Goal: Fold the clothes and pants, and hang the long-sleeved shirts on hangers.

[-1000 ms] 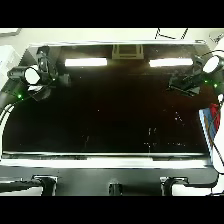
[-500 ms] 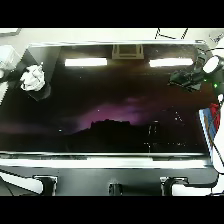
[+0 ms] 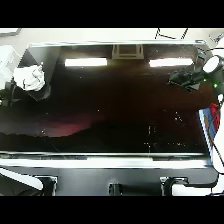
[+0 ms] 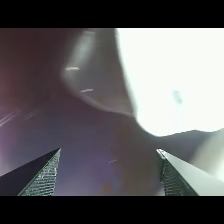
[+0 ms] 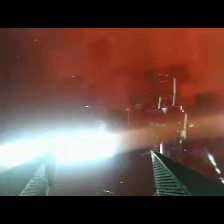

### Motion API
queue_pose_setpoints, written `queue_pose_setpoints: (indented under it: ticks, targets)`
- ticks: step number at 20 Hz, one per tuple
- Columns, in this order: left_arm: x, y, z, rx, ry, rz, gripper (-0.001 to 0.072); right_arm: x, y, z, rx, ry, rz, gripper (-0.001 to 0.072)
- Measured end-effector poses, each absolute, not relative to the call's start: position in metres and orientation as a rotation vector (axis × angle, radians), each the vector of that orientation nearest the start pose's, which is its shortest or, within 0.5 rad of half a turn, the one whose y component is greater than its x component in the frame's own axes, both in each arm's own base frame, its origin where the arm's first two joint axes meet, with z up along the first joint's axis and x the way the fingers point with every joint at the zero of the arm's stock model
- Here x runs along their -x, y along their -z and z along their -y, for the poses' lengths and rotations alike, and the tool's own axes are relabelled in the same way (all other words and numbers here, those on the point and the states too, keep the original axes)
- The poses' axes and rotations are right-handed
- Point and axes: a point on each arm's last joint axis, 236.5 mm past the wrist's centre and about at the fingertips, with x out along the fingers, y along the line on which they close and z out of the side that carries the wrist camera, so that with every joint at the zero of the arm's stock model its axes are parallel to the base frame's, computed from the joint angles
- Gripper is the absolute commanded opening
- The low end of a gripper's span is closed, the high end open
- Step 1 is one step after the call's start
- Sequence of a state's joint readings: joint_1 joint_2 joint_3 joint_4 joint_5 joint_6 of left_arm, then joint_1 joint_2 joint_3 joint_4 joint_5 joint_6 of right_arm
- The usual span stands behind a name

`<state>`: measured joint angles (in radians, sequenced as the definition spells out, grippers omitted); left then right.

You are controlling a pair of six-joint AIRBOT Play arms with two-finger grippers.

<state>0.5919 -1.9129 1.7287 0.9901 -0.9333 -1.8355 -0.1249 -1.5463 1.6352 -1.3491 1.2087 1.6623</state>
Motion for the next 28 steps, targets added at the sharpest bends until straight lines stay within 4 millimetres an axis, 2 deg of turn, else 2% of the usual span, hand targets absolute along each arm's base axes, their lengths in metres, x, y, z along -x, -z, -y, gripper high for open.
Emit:
queue_pose_setpoints:
  ticks: [3,6,7,9,10,12,14,15,17,20,22,24,26,28]
  targets:
    - [-0.571,0.044,-0.223,1.129,-0.327,-0.742,0.0709,-0.488,-0.071,0.008,-0.352,0.008,-1.109,0.0667]
    - [-0.597,0.055,-0.219,1.134,-0.32,-0.654,0.0706,-0.486,-0.07,0.005,-0.364,0.002,-1.124,0.0667]
    - [-0.604,0.057,-0.218,1.135,-0.324,-0.628,0.0643,-0.484,-0.07,0.004,-0.368,-0.002,-1.13,0.0667]
    - [-0.617,0.059,-0.215,1.139,-0.334,-0.575,0.0116,-0.481,-0.069,0.0,-0.38,-0.014,-1.148,0.0667]
    - [-0.623,0.058,-0.214,1.138,-0.338,-0.551,0.0029,-0.479,-0.069,-0.003,-0.387,-0.022,-1.156,0.0667]
    - [-0.63,0.056,-0.207,1.142,-0.334,-0.528,0.0028,-0.474,-0.068,-0.007,-0.398,-0.033,-1.177,0.0668]
    - [-0.636,0.04,-0.196,1.111,-0.301,-0.513,0.0028,-0.47,-0.067,-0.009,-0.401,-0.043,-1.198,0.0668]
    - [-0.638,0.024,-0.189,1.068,-0.267,-0.504,0.0027,-0.468,-0.068,-0.01,-0.394,-0.051,-1.201,0.0668]
    - [-0.64,-0.029,-0.169,0.92,-0.173,-0.474,0.0027,-0.466,-0.076,-0.009,-0.348,-0.076,-1.185,0.0667]
    - [-0.62,-0.142,-0.118,0.643,-0.009,-0.417,0.0027,-0.468,-0.106,0.002,-0.236,-0.085,-1.108,0.0667]
    - [-0.592,-0.223,-0.065,0.501,0.106,-0.358,0.0027,-0.471,-0.138,0.01,-0.182,-0.071,-1.024,0.0668]
    - [-0.551,-0.297,0.005,0.404,0.241,-0.287,0.0027,-0.472,-0.176,0.014,-0.149,-0.06,-0.927,0.0668]
    - [-0.503,-0.35,0.082,0.363,0.387,-0.226,0.0027,-0.468,-0.217,0.016,-0.122,-0.052,-0.823,0.0668]
    - [-0.457,-0.382,0.154,0.359,0.525,-0.181,0.0027,-0.458,-0.257,0.017,-0.106,-0.046,-0.72,0.0668]
